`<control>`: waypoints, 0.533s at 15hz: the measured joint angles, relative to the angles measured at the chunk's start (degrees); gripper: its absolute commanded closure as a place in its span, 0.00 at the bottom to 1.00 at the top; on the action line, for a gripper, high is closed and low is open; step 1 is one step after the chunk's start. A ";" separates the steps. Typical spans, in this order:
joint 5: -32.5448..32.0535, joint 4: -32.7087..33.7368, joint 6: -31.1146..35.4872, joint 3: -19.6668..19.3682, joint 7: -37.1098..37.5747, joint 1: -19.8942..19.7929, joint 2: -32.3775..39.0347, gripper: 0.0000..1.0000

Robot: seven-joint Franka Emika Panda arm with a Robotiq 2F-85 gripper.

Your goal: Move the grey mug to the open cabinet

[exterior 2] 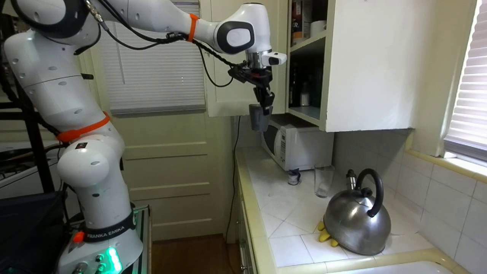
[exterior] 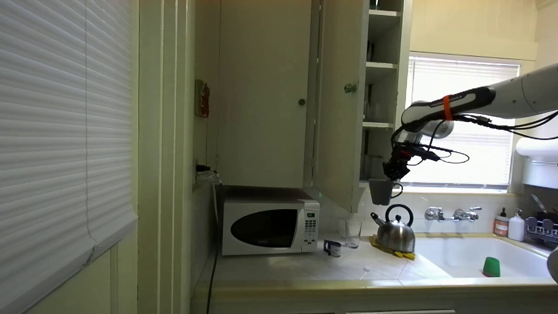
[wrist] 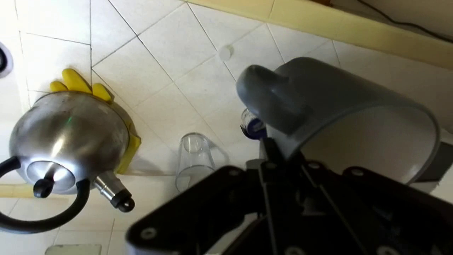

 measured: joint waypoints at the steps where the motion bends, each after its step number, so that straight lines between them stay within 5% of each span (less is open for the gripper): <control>1: 0.14 1.29 0.66 0.40 1.97 0.28 0.16 0.98; 7: -0.46 7.32 9.58 3.53 18.92 0.85 2.84 0.98; 8: -0.91 8.10 11.86 3.79 21.50 0.78 3.88 0.91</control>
